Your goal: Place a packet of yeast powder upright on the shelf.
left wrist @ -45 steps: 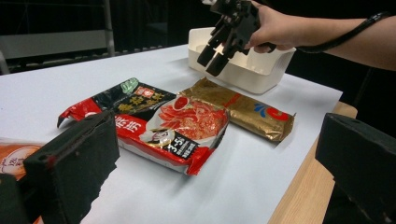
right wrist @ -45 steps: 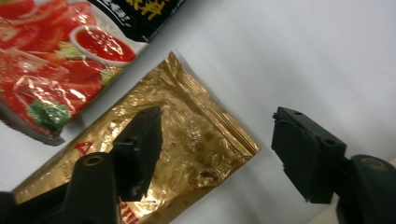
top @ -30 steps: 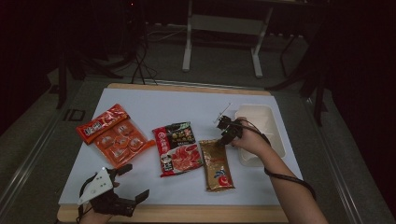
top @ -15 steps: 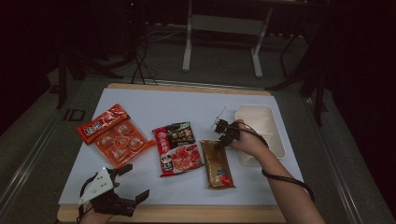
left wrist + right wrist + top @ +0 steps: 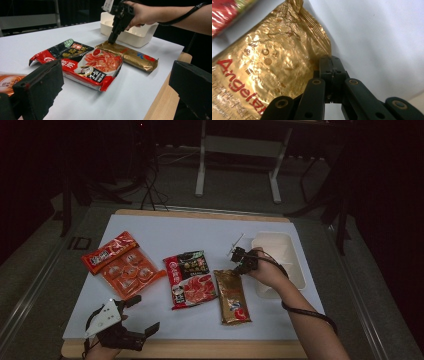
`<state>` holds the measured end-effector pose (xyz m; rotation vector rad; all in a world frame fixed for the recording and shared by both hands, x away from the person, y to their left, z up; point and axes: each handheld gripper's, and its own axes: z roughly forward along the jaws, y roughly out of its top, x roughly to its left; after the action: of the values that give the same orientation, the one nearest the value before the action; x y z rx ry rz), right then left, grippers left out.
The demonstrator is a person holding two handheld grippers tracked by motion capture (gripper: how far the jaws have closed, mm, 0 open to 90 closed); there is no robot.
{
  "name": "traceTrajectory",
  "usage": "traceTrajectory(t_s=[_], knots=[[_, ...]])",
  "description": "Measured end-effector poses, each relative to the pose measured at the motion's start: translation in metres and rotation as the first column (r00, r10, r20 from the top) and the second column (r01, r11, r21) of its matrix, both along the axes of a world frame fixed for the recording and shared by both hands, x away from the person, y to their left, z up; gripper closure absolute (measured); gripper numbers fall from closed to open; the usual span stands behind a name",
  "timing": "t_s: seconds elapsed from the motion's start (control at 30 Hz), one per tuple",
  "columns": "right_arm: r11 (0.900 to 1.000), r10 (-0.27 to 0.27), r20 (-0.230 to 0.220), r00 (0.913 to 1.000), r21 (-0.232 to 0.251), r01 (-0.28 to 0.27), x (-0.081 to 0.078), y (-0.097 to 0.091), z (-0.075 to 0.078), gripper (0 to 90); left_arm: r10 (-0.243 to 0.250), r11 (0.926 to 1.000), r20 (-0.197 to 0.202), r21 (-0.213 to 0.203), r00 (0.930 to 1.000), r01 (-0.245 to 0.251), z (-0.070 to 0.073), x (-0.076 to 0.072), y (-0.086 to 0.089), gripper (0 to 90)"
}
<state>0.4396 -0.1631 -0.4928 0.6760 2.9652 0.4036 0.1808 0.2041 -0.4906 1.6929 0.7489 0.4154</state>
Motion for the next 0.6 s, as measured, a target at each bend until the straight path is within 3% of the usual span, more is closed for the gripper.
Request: traceTrajectory(t_s=[0.07,0.2,0.6], knots=[[0.9998,0.012,0.021,0.9997,0.012,-0.012,-0.004,-0.001,0.010,90.0,-0.001,1.0000,0.001,-0.002,1.0000,0.001,-0.001,0.000,0.000,0.2],[0.9992,0.017,0.026,0.9995,0.036,-0.017,-0.005,-0.002,0.015,90.0,-0.001,1.0000,0.002,-0.004,1.0000,0.001,-0.001,0.000,0.000,0.2],[0.9948,0.027,0.093,0.9953,0.095,-0.036,-0.020,-0.013,0.049,90.0,-0.003,1.0000,0.000,-0.002,1.0000,0.003,-0.002,0.002,-0.001,0.2]])
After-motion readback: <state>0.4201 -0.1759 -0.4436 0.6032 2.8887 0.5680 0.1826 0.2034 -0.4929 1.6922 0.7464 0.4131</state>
